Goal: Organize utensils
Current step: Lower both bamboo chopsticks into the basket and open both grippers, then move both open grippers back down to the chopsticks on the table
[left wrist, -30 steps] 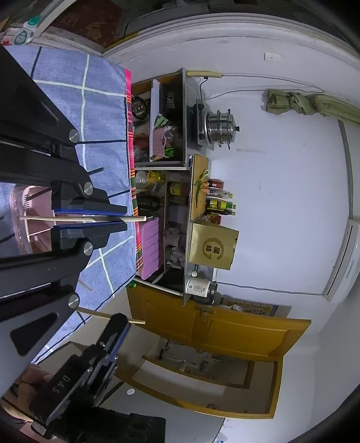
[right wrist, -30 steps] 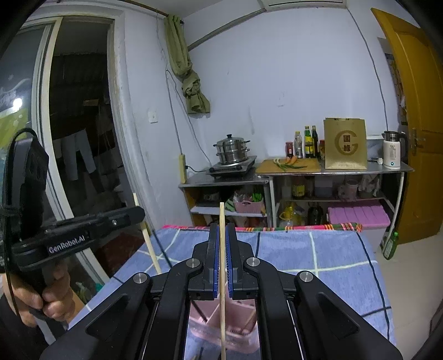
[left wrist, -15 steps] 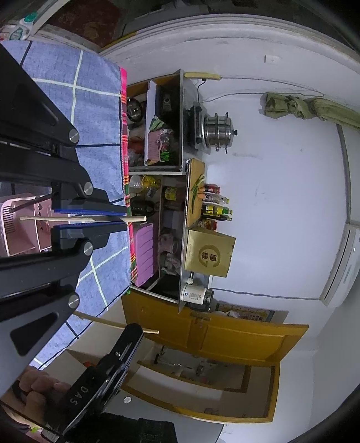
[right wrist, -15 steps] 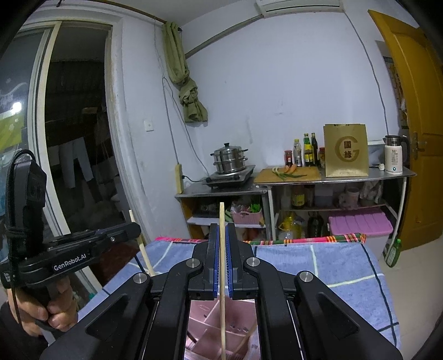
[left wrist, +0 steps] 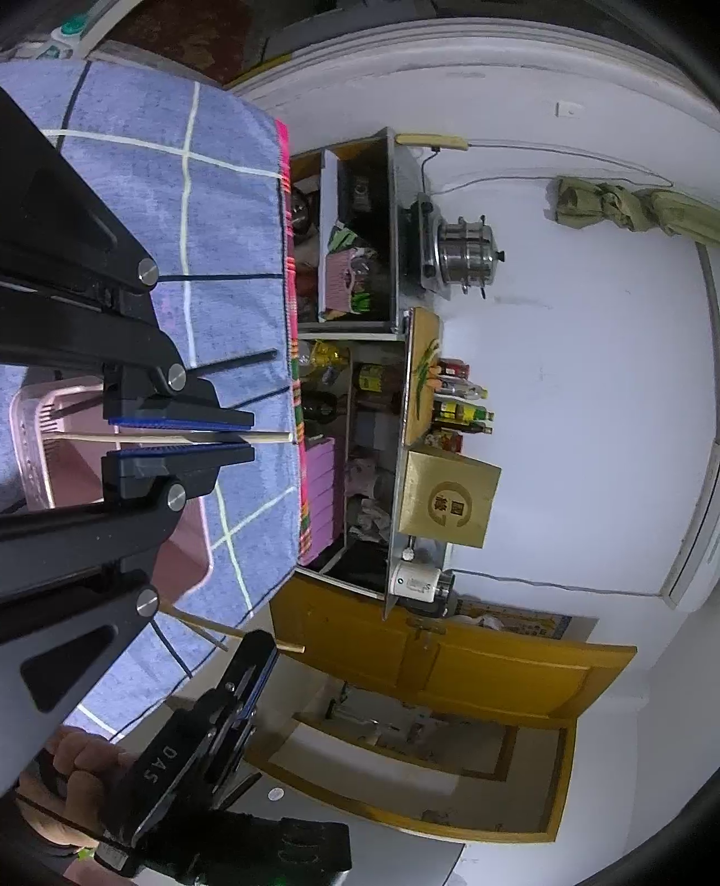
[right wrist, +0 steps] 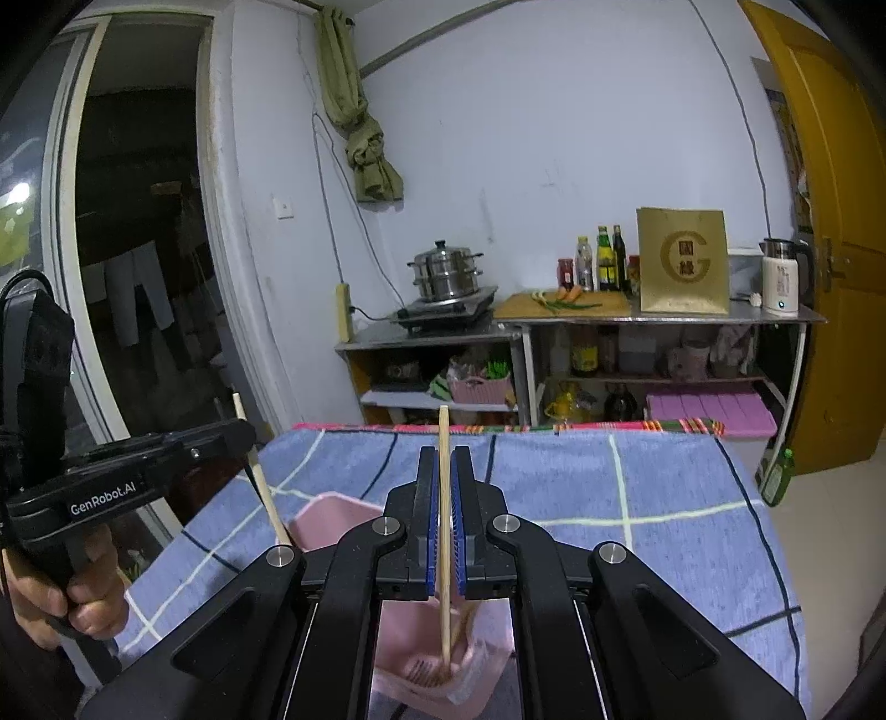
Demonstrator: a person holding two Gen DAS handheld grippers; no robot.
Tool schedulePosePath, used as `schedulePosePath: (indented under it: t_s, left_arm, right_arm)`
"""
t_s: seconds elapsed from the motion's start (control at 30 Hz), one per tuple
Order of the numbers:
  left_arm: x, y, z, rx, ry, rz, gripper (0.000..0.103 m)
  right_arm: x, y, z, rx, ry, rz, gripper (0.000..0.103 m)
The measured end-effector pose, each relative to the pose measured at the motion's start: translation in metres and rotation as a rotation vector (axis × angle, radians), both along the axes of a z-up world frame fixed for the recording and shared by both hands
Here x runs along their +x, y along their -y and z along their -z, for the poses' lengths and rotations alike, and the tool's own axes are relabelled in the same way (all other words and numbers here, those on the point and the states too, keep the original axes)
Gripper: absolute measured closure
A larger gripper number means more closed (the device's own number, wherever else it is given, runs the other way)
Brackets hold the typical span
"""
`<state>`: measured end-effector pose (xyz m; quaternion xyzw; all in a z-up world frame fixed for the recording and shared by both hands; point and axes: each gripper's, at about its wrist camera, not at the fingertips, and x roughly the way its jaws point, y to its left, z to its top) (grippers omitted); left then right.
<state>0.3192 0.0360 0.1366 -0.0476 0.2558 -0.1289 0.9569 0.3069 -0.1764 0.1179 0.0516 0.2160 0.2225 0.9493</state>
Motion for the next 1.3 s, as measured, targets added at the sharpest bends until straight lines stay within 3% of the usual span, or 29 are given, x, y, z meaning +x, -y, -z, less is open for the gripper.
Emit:
schedulePosePath:
  t_s: [0.43, 0.73, 1.3]
  left_arm:
    - [-0.016, -0.012, 0.011, -0.020, -0.038, -0.026, 0.098]
    - [-0.061, -0.020, 0.015, -0.044, -0.022, -0.048, 0.084]
    - [-0.157, -0.013, 0.080, -0.048, -0.129, -0.030, 0.084]
  right_arm:
    - [-0.011, 0.012, 0.008, -0.022, -0.043, 0.014, 0.096]
    - [-0.050, 0.020, 0.006, -0.009, -0.031, 0.007, 0.090]
    - [-0.148, 0.025, 0.043, -0.050, -0.056, -0.046, 0.088]
